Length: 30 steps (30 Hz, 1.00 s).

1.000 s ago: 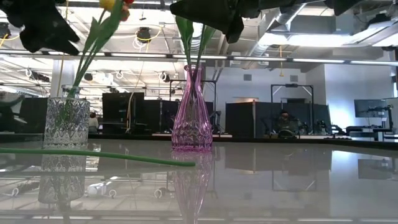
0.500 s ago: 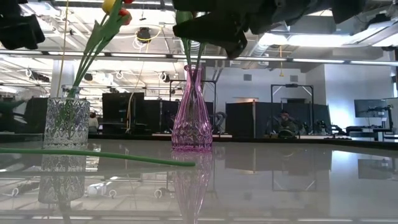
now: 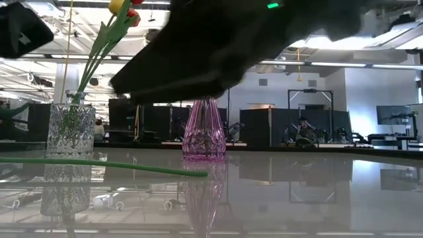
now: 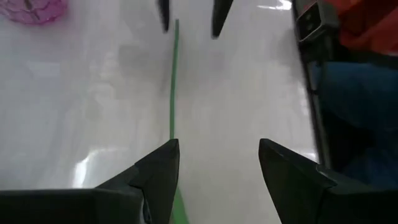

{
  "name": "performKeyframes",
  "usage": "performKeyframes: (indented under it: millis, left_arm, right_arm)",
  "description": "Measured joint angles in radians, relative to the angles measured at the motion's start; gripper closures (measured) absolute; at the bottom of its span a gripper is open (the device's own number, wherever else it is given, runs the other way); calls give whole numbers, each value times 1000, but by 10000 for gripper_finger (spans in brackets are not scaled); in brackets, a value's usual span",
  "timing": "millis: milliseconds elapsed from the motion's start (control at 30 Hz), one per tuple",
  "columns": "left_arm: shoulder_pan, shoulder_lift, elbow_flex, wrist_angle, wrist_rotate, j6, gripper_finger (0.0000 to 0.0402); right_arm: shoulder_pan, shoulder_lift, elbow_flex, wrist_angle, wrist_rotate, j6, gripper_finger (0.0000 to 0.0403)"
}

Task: Sort flowers into vase by color
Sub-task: Put the yellow flower into the transparent vase

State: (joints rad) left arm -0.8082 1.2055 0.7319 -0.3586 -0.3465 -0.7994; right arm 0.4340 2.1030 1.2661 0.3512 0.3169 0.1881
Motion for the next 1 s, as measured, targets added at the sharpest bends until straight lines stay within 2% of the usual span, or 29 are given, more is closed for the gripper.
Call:
performKeyframes:
  millis: [200,400,467,533,700,800,1000]
  left_arm:
    - [0,89,0,95,0,47,194]
    - [-3,83,0,116,21,79,194]
    - [-4,80,1,132,26,82,194]
    - [-8,81,1,123,29,82,194]
    - [-16,79,1,116,27,119,194]
    - [-13,53,1,117,-3,162,194]
    - [-6,-62,1,89,-165,251,194]
  right_arm:
    - [-14,120,201,-231,35,24,163]
    - [-21,207,288,-318,62,59,169]
    - [-28,219,298,-360,69,112,189]
    - [-29,220,301,-420,72,172,226]
    - [-13,212,303,-563,87,228,368]
    - [2,210,302,-590,96,216,380]
    - [16,134,257,-639,71,137,380]
